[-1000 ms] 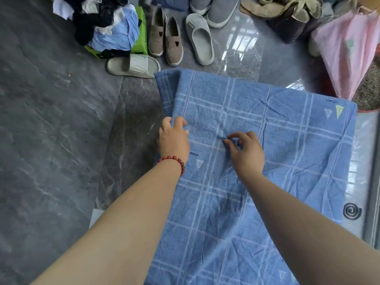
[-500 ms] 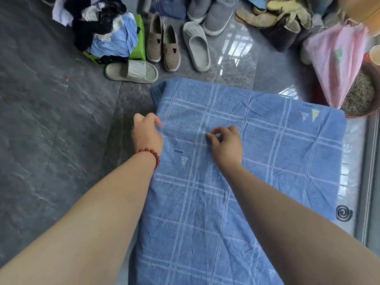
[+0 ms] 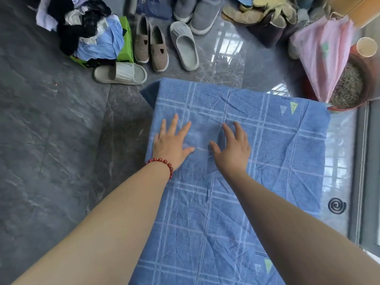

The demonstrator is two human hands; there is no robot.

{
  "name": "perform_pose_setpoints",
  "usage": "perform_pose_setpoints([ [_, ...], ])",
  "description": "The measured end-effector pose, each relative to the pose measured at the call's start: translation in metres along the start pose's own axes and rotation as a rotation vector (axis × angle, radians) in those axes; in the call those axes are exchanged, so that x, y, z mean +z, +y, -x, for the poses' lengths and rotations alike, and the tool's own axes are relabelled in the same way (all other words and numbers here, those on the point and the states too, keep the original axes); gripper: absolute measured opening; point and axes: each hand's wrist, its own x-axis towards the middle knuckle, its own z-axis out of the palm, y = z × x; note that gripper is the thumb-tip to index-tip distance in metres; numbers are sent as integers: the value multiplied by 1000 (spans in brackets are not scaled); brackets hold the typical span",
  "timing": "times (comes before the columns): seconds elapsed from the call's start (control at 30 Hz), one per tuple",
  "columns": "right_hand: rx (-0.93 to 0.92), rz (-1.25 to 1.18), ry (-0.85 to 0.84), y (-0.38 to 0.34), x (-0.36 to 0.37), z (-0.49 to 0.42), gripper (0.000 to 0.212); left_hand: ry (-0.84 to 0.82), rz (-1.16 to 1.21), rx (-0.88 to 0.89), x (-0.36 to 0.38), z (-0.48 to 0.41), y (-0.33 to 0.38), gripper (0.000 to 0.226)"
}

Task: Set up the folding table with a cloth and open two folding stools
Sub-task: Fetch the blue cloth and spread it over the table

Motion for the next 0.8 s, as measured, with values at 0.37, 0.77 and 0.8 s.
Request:
perform_pose_setpoints([
  [0.37, -39, 85, -51, 87, -48, -16, 53, -130, -163, 89, 31, -20, 91, 101],
  [0.77, 243, 25, 239, 162, -99, -44, 40, -159, -235, 186, 46, -42, 172, 114],
  [0.8, 257, 6, 248, 164, -100, -45, 41, -164, -233, 186, 46, -44, 176, 115],
])
